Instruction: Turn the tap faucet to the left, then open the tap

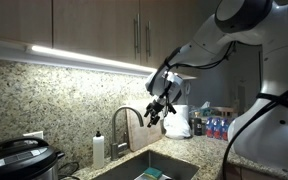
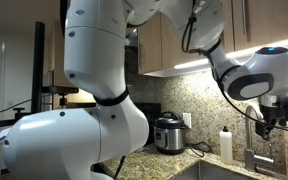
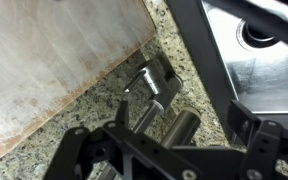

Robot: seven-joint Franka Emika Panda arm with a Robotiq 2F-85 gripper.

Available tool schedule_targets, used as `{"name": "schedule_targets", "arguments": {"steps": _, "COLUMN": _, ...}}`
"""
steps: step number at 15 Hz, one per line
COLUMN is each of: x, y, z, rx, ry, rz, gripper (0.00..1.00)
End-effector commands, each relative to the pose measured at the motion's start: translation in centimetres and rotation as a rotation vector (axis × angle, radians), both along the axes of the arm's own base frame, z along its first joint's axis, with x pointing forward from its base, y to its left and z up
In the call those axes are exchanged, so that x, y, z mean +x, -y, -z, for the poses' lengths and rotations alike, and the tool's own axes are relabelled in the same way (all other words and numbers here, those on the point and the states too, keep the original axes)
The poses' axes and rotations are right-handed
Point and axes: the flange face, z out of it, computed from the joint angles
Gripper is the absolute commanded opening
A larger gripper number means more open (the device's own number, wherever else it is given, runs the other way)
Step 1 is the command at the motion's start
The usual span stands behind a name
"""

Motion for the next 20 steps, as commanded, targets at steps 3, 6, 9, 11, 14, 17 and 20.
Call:
{"name": "schedule_targets", "arguments": {"steps": 3, "x": -0.1, "y": -0.7, "z": 0.0, "rx": -0.034, "ry": -0.042, "rz": -0.062, "gripper": 1.0}}
{"name": "schedule_targets", "arguments": {"steps": 6, "x": -0.1, "y": -0.9, "z": 0.1, "rx": -0.032, "ry": -0.066, "rz": -0.082, "gripper": 1.0}}
{"name": "schedule_targets", "arguments": {"steps": 9, "x": -0.1, "y": -1.1, "z": 0.2, "rx": -0.043, "ry": -0.084, "rz": -0.114, "gripper": 1.0}}
{"name": "schedule_targets", "arguments": {"steps": 11, "x": -0.2, "y": -1.2, "z": 0.3, "rx": -0.061, "ry": -0.096, "rz": -0.14, "gripper": 1.0}}
{"name": "schedule_targets", "arguments": {"steps": 14, "x": 2.0, "y": -7.6, "z": -0.8, "rx": -0.104, "ry": -0.089, "rz": -0.154, "gripper": 1.0}}
{"name": "schedule_targets", "arguments": {"steps": 17, "x": 3.3, "y": -12.8, "z": -1.4, "rx": -0.133, "ry": -0.098, "rz": -0.218, "gripper": 1.0}}
{"name": "schedule_targets", "arguments": {"steps": 20, "x": 3.8, "y": -15.7, "z": -1.6, "rx": -0.154, "ry": -0.12, "rz": -0.247, "gripper": 1.0}}
